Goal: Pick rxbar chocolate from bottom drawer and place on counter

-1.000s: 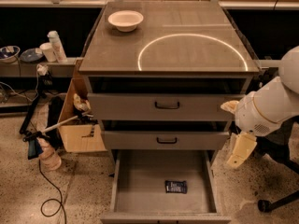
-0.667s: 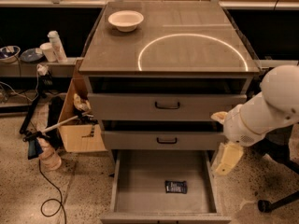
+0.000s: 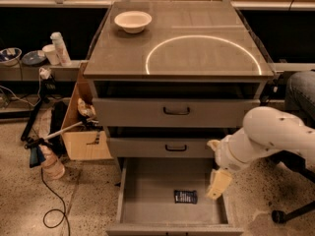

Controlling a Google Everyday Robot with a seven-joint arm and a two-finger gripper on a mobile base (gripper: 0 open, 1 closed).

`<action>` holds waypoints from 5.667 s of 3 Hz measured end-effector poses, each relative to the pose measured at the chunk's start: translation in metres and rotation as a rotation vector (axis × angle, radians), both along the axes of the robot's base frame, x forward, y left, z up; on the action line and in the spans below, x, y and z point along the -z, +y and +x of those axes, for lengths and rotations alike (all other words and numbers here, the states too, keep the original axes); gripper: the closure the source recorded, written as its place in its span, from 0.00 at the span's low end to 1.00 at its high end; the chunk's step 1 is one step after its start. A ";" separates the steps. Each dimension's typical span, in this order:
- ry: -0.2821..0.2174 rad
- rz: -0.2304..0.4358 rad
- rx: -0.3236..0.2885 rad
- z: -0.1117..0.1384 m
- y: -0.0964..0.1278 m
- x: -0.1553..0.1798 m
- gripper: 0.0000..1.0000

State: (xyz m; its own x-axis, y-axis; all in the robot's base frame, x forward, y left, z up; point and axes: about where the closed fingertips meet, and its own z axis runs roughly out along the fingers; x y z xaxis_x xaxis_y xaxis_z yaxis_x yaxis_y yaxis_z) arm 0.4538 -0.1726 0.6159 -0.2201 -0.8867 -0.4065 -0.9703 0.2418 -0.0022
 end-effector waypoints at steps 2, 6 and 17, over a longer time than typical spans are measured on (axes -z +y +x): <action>0.026 0.009 -0.004 0.018 0.026 0.069 0.00; 0.034 -0.040 0.017 0.035 0.033 0.164 0.00; 0.048 -0.169 0.001 0.118 0.079 0.413 0.00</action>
Offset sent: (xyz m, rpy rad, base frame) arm 0.0349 0.0383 -0.1003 0.0153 0.0470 0.0035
